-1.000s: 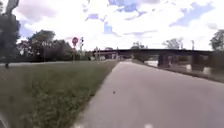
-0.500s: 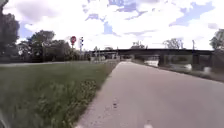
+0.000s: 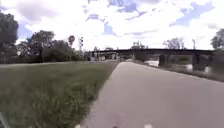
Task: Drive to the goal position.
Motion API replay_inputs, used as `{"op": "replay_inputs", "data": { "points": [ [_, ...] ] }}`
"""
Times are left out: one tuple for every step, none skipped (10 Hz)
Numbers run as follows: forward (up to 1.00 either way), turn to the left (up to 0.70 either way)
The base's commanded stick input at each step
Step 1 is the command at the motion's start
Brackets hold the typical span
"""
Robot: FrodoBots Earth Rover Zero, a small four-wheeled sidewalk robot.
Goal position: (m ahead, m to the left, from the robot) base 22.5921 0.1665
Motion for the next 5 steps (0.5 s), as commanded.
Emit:
{"op": "replay_inputs", "data": {
  "points": [
    [1.0,0.0],
    [1.0,0.0],
    [1.0,0.0],
    [1.0,-0.11],
    [1.0,-0.27]
  ]
}}
